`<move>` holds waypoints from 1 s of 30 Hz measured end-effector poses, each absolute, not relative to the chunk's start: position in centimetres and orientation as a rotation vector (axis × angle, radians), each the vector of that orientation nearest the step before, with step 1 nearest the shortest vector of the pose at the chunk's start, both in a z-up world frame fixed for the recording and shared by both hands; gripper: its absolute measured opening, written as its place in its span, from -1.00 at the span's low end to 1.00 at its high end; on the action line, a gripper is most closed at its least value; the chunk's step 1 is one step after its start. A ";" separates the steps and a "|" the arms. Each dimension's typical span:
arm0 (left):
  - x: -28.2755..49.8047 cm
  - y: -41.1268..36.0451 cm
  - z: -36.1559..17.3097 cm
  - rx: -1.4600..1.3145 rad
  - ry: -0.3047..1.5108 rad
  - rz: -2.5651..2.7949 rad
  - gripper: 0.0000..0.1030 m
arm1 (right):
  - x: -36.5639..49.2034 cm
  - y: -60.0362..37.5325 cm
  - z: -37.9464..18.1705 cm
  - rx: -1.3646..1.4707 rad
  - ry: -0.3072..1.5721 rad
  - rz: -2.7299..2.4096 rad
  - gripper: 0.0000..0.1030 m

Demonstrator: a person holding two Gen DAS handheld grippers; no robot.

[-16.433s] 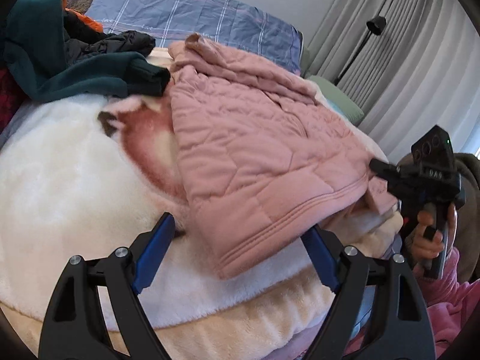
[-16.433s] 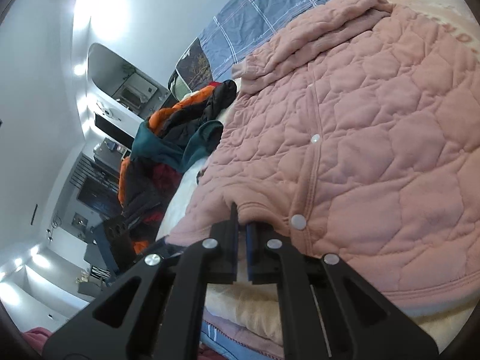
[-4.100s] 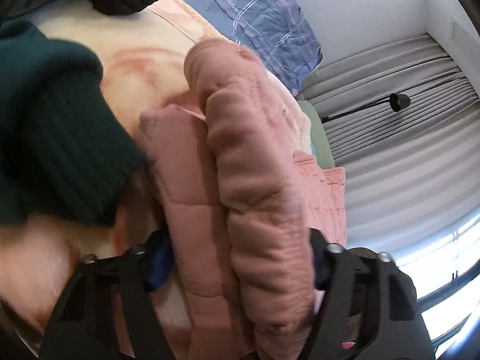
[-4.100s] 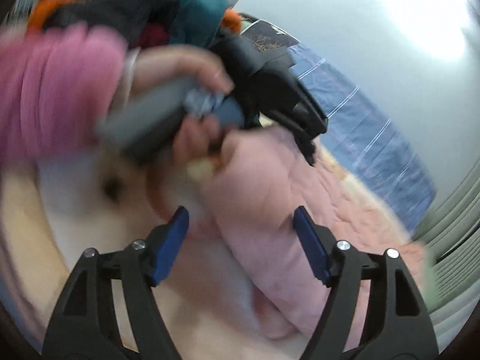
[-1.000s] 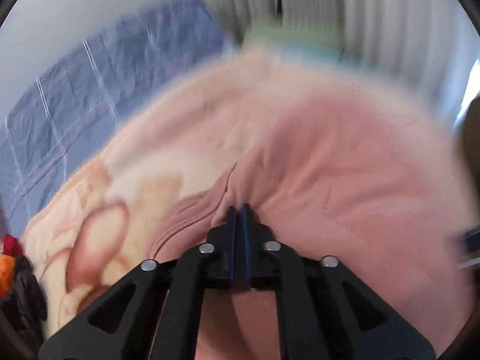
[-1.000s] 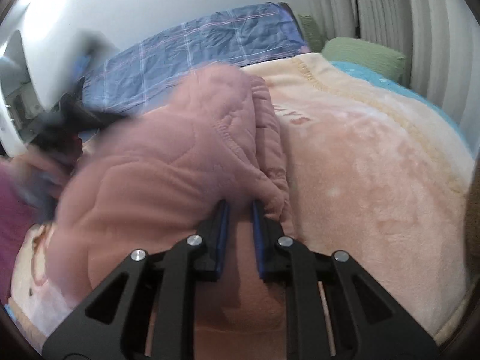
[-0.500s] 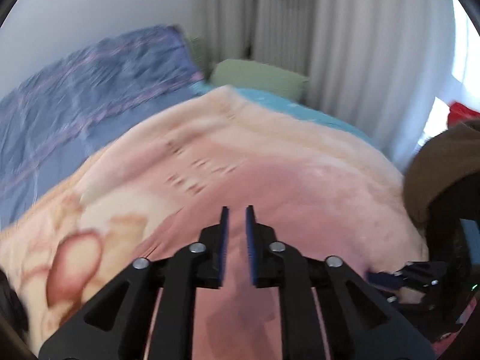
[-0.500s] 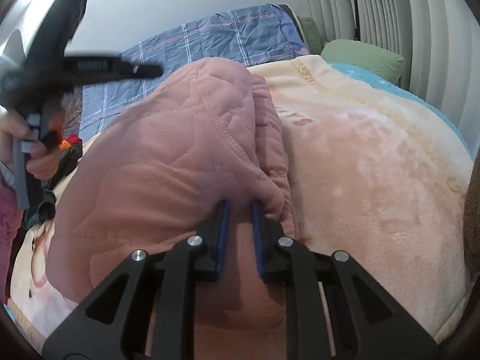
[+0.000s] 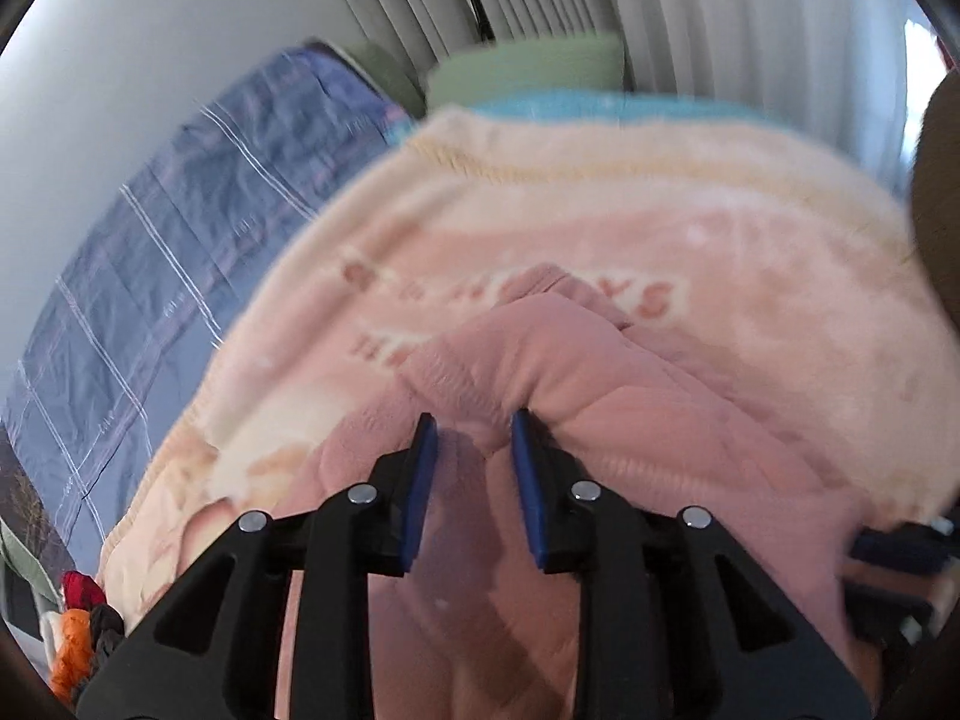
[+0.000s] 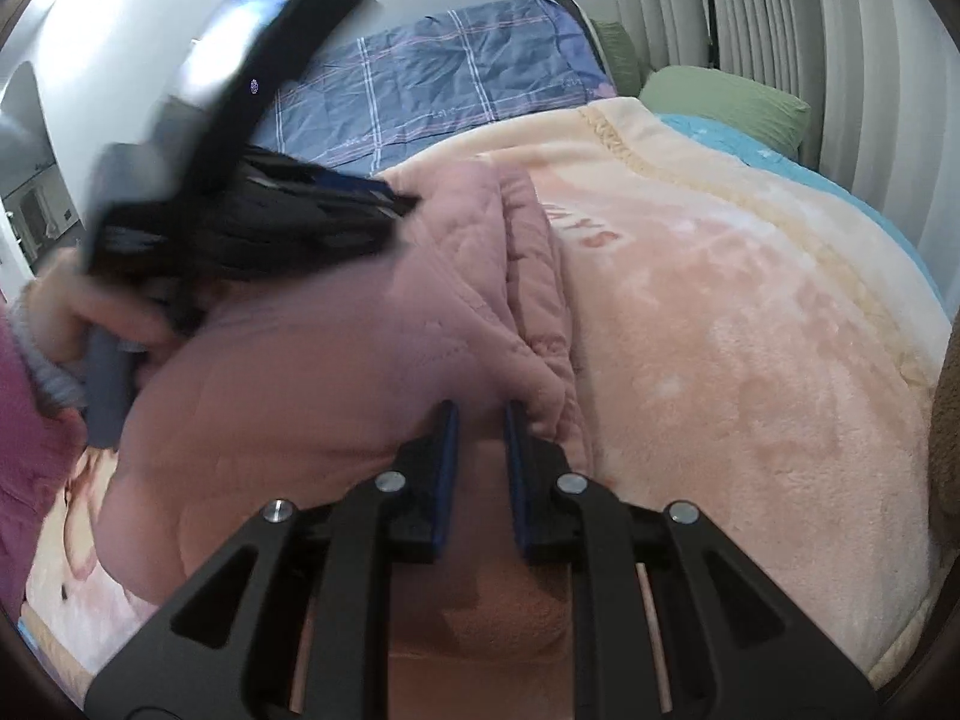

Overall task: Fold large clothes
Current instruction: 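Press the folded jacket bundle with both grippers to flatten it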

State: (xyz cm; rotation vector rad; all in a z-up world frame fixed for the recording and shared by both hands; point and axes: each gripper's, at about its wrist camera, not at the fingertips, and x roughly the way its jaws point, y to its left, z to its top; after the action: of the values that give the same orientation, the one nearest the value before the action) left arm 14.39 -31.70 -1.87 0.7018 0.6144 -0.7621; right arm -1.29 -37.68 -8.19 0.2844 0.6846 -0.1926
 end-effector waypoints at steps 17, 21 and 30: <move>4.7 -23.4 -6.3 0.696 0.564 -0.816 -0.42 | -0.6 -37.5 -8.2 0.318 0.710 -0.227 -0.70; 5.2 -23.0 -5.8 0.601 0.641 -0.871 -0.43 | -1.5 -37.6 -6.8 0.345 0.707 -0.204 -0.67; 5.8 -23.5 -5.6 0.566 0.660 -0.861 -0.43 | -1.1 -34.8 -2.8 0.262 0.628 -0.173 -0.43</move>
State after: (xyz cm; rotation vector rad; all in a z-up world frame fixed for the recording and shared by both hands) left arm 5.83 -23.51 -5.61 0.5662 0.6597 -0.8608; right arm -1.05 -34.77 -2.79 0.2620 0.6284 -0.1728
